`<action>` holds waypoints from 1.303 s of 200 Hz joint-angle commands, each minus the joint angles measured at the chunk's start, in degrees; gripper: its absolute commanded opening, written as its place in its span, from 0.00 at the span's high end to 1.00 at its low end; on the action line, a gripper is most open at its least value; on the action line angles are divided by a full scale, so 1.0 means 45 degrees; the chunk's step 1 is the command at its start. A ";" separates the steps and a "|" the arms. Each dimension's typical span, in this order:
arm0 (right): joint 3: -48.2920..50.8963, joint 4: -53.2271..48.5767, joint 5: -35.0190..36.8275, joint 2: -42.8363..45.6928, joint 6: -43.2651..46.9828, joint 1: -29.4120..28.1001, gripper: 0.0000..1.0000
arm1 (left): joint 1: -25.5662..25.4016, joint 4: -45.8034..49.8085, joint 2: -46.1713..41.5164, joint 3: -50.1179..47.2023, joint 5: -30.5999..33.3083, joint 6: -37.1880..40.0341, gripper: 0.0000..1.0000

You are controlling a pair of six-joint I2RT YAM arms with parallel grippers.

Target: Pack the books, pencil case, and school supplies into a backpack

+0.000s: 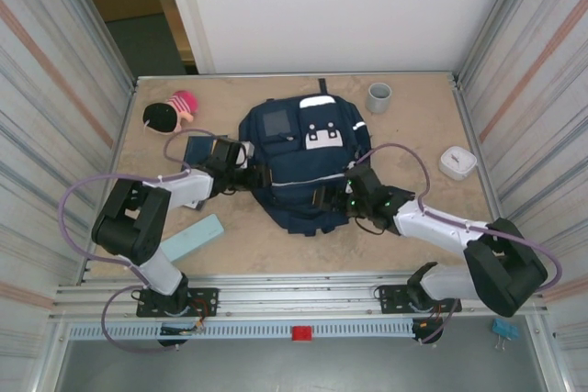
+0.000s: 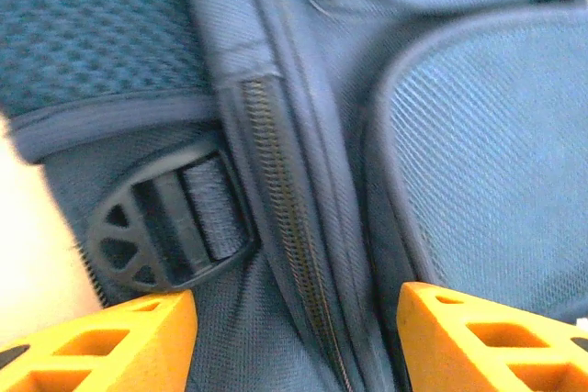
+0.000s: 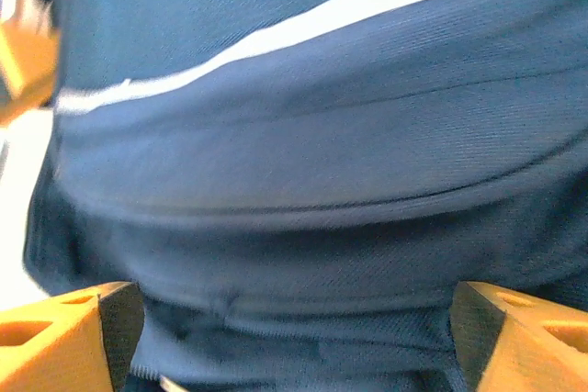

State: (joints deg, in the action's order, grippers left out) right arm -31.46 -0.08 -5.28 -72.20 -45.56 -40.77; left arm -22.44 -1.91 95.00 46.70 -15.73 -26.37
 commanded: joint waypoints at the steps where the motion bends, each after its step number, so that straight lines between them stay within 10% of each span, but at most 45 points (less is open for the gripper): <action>1: 0.0170 0.0968 0.0053 0.0339 -0.1399 -0.1264 0.12 | 0.0254 0.0307 0.0329 0.0870 0.0193 0.0712 0.37; 45: -0.0758 -0.1826 0.0313 0.2648 -0.0428 -0.1217 0.07 | -0.0202 0.1835 -0.2735 0.1154 0.1591 0.2877 0.24; 88: -0.0621 -0.3269 -0.3108 0.4894 0.0856 0.2385 0.06 | -0.2338 0.2862 -0.4612 0.1128 0.0916 0.9077 0.26; 148: -0.0164 -0.3081 -0.6270 0.4671 0.1843 0.6876 0.06 | -0.4899 0.4322 0.0105 0.4613 0.0394 1.3663 0.20; 216: 0.0543 -0.2623 -0.6578 0.4376 0.1925 0.7613 0.06 | -0.5558 0.5433 0.3318 0.7401 -0.0957 1.5103 0.12; 260: 0.0832 -0.2333 -0.6567 0.4279 0.1921 0.7704 0.05 | -0.5686 0.4488 0.3902 0.7217 0.1172 1.4988 0.13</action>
State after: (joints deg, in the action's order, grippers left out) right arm -28.58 -12.08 -33.52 -52.90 -38.28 -6.61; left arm -47.72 19.92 110.96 78.63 -15.64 39.86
